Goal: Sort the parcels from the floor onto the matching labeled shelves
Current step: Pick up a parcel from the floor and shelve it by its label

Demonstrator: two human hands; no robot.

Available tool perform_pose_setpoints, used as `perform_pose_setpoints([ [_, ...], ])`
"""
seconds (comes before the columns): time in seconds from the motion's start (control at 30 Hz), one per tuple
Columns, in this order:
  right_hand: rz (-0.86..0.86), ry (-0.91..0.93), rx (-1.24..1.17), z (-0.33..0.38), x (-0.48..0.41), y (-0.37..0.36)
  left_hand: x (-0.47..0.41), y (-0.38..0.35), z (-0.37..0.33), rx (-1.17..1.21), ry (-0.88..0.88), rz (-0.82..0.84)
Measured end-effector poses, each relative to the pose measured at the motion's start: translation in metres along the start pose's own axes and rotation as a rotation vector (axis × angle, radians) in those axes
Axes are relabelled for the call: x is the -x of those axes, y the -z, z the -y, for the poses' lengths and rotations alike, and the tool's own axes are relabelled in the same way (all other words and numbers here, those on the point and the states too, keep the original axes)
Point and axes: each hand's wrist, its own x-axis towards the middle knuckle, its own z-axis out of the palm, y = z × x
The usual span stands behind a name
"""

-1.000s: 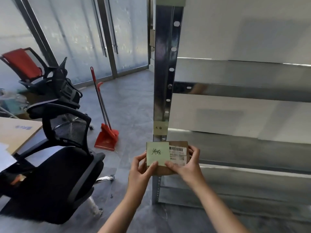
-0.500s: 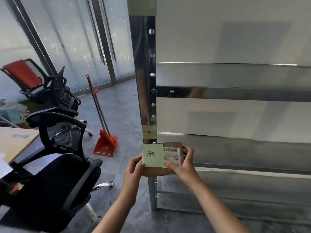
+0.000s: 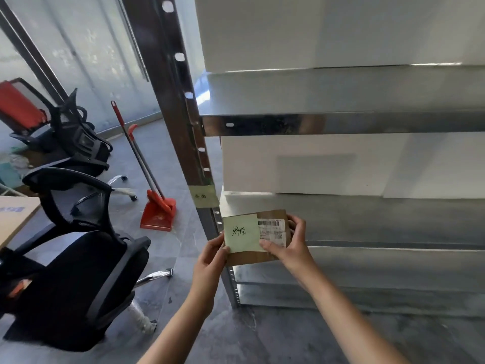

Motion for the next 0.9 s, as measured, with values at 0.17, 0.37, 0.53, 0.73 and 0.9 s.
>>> perform_pose_setpoints([
  [0.17, -0.058, -0.008, 0.000, -0.008, -0.012, 0.031, -0.014, -0.042, 0.005, 0.023, 0.036, -0.006],
  [0.37, -0.109, -0.043, 0.031, -0.010, -0.043, 0.062, -0.048, -0.079, 0.003, -0.001, 0.051, 0.029],
  [0.53, -0.124, -0.056, 0.065, -0.013, -0.072, 0.074, -0.074, -0.097, 0.009, 0.014, 0.062, 0.020],
  [0.73, -0.110, -0.094, 0.111, -0.026, -0.097, 0.079, -0.095, -0.104, 0.017, 0.030, 0.111, 0.007],
  [0.9, -0.158, -0.098, 0.139, -0.039, -0.118, 0.079, -0.108, -0.109, 0.017, 0.033, 0.133, 0.009],
])
